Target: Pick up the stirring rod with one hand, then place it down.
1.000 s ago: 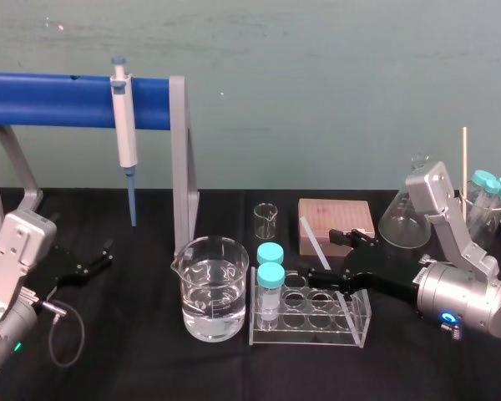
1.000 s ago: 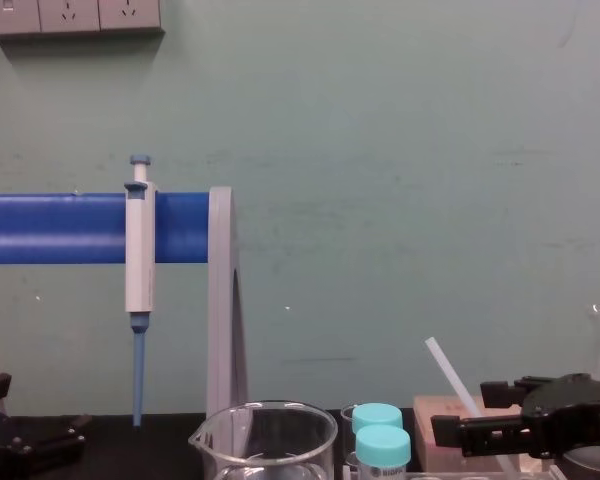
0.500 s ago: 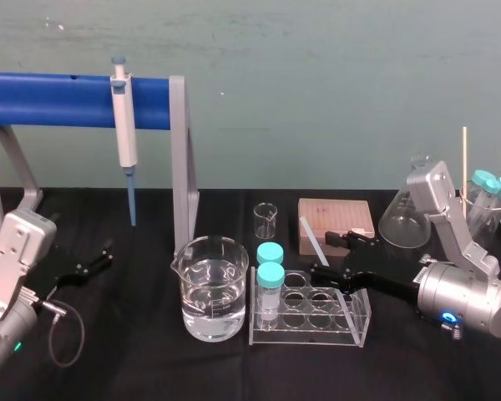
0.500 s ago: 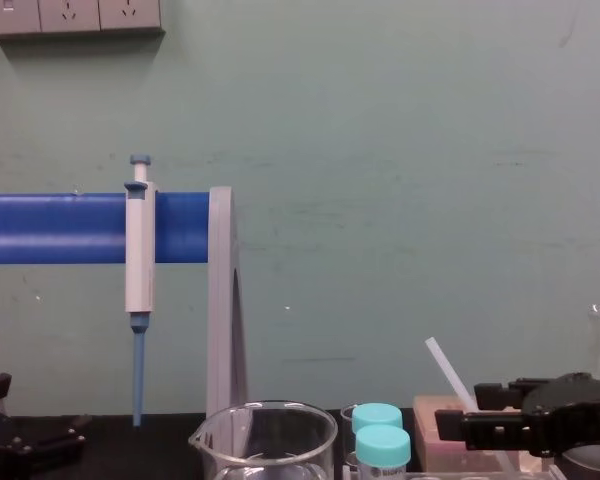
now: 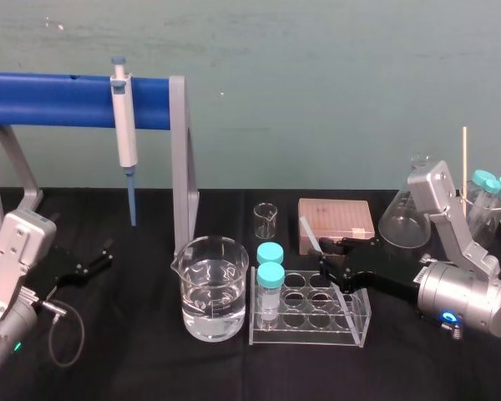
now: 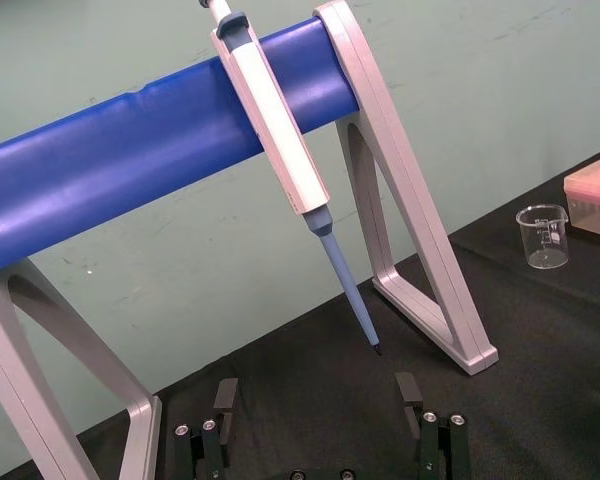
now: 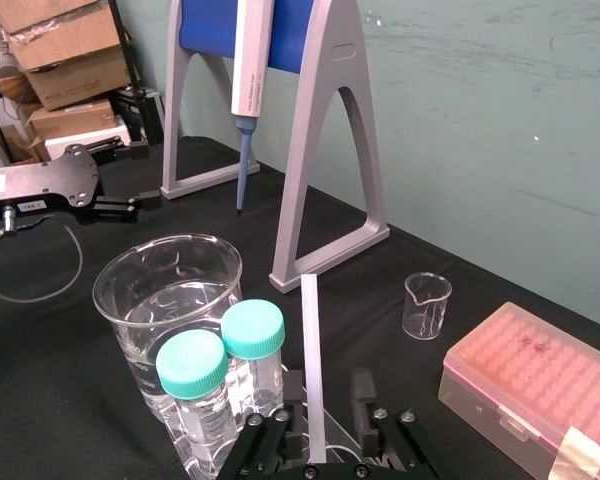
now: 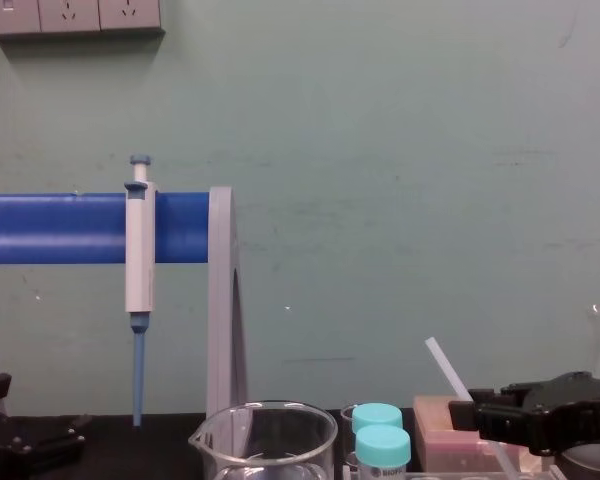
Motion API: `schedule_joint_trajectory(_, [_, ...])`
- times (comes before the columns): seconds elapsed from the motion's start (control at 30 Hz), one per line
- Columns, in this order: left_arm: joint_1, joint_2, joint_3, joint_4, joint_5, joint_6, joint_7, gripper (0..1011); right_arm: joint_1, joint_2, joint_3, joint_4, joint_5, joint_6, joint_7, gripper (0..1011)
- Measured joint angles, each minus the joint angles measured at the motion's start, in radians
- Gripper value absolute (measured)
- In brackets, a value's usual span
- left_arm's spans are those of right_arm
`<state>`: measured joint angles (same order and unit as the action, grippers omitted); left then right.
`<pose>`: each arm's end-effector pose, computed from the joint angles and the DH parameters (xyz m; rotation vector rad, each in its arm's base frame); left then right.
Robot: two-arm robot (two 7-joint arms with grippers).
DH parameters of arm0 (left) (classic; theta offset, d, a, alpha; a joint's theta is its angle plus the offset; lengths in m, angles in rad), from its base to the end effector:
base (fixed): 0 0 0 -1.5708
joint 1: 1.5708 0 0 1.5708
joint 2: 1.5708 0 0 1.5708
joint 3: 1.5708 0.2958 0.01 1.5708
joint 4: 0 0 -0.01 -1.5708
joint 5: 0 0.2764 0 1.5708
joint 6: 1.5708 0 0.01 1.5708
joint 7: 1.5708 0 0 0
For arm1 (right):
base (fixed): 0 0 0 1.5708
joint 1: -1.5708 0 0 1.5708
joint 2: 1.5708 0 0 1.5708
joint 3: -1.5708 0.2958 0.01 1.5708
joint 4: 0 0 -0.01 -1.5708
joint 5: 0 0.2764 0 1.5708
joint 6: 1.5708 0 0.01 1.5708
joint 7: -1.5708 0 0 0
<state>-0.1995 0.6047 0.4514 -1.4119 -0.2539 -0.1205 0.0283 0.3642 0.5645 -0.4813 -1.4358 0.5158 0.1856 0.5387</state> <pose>0.3284 0.0946 -0.3008 0.3046 -0.2850 1.2480 0.3715 -0.0701 -0.2489 -0.2428 0.0776 -0.7185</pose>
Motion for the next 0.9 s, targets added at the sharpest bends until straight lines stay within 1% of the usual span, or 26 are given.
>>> schedule_joint_trajectory(0.1, [0.0,0.0,0.0,0.0,0.0,0.0,0.0,1000,0.0,0.0,0.0,0.0,0.0,0.0,0.0,221])
schedule_joint_trajectory(0.17, [0.0,0.0,0.0,0.0,0.0,0.0,0.0,1000,0.0,0.0,0.0,0.0,0.0,0.0,0.0,178])
schedule_joint_trajectory(0.2, [0.0,0.0,0.0,0.0,0.0,0.0,0.0,1000,0.0,0.0,0.0,0.0,0.0,0.0,0.0,124])
schedule_joint_trajectory(0.27, [0.0,0.0,0.0,0.0,0.0,0.0,0.0,1000,0.0,0.0,0.0,0.0,0.0,0.0,0.0,80])
schedule_joint_trajectory(0.37, [0.0,0.0,0.0,0.0,0.0,0.0,0.0,1000,0.0,0.0,0.0,0.0,0.0,0.0,0.0,65])
schedule_joint_trajectory(0.63, [0.0,0.0,0.0,0.0,0.0,0.0,0.0,1000,0.0,0.0,0.0,0.0,0.0,0.0,0.0,65])
schedule_joint_trajectory(0.7, [0.0,0.0,0.0,0.0,0.0,0.0,0.0,1000,-0.009,-0.003,0.008,-0.001,-0.002,-0.034,-0.002,65])
schedule_joint_trajectory(0.8, [0.0,0.0,0.0,0.0,0.0,0.0,0.0,1000,-0.027,-0.012,0.024,-0.001,-0.004,-0.102,-0.003,65])
schedule_joint_trajectory(0.83, [0.0,0.0,0.0,0.0,0.0,0.0,0.0,1000,-0.038,-0.02,0.034,0.0,-0.005,-0.141,-0.003,64])
schedule_joint_trajectory(0.87, [0.0,0.0,0.0,0.0,0.0,0.0,0.0,1000,-0.044,-0.023,0.038,0.001,-0.005,-0.163,-0.003,64])
schedule_joint_trajectory(0.9, [0.0,0.0,0.0,0.0,0.0,0.0,0.0,1000,-0.054,-0.03,0.048,0.003,-0.006,-0.202,-0.001,64])
